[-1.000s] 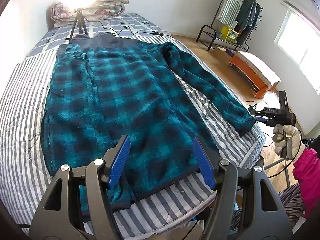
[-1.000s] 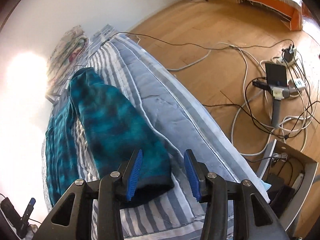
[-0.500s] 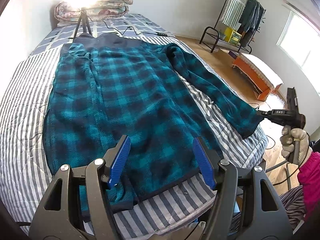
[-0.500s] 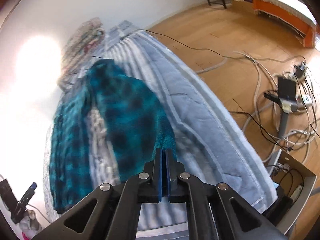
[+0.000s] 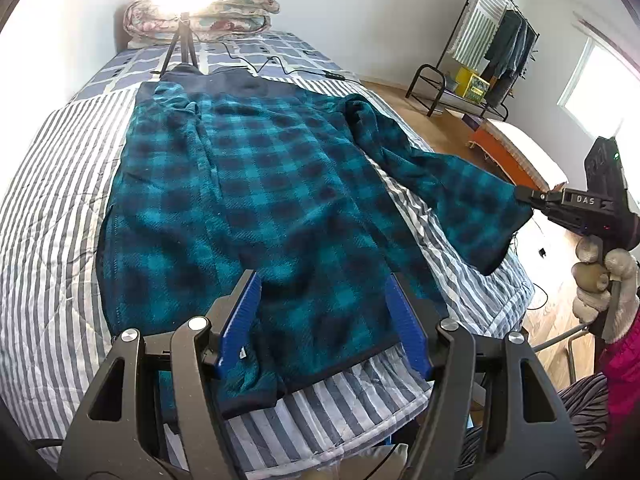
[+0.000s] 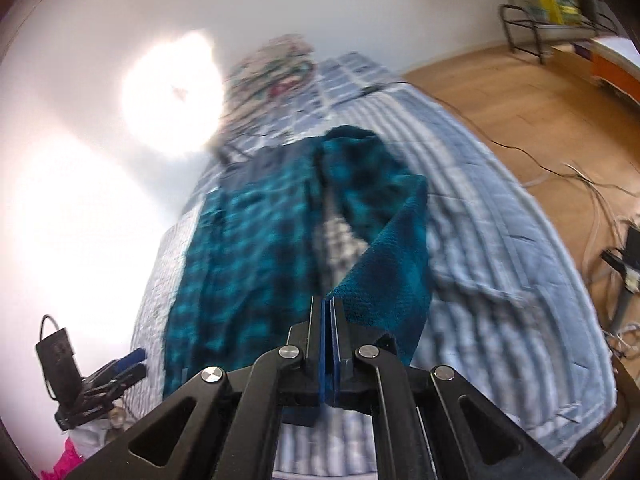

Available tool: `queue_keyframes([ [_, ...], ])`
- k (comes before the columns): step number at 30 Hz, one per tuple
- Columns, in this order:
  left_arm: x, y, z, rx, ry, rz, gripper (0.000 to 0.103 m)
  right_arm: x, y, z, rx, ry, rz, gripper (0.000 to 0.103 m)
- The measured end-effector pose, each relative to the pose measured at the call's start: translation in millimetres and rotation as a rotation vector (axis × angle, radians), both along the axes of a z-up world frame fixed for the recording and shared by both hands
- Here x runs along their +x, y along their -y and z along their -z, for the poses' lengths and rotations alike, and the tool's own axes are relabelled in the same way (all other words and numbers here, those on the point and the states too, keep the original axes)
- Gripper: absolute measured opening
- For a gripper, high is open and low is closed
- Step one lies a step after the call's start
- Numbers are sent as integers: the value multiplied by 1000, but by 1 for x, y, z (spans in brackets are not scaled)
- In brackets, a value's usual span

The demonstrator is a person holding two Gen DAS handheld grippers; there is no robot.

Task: Fold large clothes
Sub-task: 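Grasp the jacket sleeve cuff with the right tool and lift it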

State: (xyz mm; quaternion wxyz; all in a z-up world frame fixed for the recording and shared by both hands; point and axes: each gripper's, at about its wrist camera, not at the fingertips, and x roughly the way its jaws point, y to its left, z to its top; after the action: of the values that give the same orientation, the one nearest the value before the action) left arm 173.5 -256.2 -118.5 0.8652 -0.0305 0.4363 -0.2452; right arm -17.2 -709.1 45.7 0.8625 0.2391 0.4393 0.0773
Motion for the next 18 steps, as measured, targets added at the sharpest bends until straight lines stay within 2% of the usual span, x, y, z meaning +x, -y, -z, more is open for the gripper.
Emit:
queue_keyframes([
  [6, -1, -18, -3, -51, -11, -57, 67, 19, -68, 1, -12, -8, -177, 0],
  [16, -6, -39, 8, -138, -60, -124, 67, 47, -170, 59, -94, -156, -453, 0],
  [18, -7, -40, 13, -161, -86, -130, 67, 50, -175, 67, -84, -185, -472, 5],
])
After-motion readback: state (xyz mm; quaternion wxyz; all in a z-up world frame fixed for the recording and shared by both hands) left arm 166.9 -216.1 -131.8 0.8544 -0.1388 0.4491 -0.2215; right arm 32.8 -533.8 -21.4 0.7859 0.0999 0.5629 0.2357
